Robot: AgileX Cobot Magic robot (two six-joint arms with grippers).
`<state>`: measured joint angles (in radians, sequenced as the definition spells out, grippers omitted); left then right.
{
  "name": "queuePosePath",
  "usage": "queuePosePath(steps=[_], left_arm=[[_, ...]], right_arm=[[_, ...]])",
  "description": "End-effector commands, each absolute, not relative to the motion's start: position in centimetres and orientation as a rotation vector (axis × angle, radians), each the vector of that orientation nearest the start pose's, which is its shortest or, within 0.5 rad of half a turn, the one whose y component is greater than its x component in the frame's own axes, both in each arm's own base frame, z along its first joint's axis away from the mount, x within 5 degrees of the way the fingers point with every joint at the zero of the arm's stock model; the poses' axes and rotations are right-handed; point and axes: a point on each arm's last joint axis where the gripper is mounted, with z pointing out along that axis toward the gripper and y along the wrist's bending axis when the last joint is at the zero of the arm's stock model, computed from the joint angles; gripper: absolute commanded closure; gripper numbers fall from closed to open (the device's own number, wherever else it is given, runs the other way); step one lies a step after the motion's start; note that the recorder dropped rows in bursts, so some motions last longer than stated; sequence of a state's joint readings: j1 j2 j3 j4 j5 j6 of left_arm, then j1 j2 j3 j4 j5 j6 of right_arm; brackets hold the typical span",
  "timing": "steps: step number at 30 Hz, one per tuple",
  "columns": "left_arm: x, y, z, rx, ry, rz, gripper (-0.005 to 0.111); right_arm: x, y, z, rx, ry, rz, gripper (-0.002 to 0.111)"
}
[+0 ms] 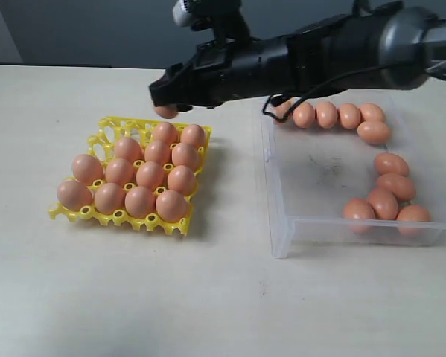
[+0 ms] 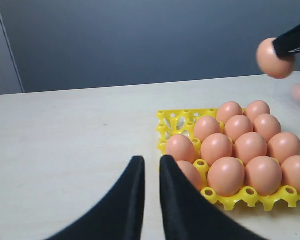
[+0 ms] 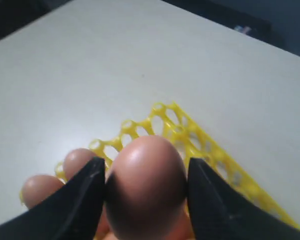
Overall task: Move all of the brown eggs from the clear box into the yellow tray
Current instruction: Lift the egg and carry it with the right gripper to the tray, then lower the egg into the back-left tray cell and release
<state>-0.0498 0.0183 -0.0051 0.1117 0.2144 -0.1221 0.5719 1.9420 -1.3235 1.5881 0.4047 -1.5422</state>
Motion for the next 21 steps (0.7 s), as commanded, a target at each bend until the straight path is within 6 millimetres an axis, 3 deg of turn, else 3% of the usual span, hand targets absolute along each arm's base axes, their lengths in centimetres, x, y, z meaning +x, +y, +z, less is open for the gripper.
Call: queuePosePath(steps=[1, 6, 11, 16, 21], left_arm=[[5.8, -0.1, 19.3, 0.017, 1.715, -0.027, 0.095], [5.8, -0.1, 19.3, 0.017, 1.715, -0.027, 0.095], [5.8, -0.1, 19.3, 0.017, 1.715, -0.027, 0.095], [5.8, -0.1, 19.3, 0.017, 1.715, -0.027, 0.095], [5.8, -0.1, 19.3, 0.017, 1.715, -0.027, 0.095]], right_arm=[[37.1, 31.0, 21.2, -0.899, 1.828, 0.911, 0.109], [38.7, 33.8, 19.1, -0.976, 1.739, 1.064, 0.109], [39.8, 35.5, 16.7, -0.995, 1.729, 1.083, 0.109], [39.6, 37.0, 15.2, -1.018, 1.725, 1.093, 0.109], [39.7, 37.5, 14.3, -0.993, 1.776, 0.975, 0.109]])
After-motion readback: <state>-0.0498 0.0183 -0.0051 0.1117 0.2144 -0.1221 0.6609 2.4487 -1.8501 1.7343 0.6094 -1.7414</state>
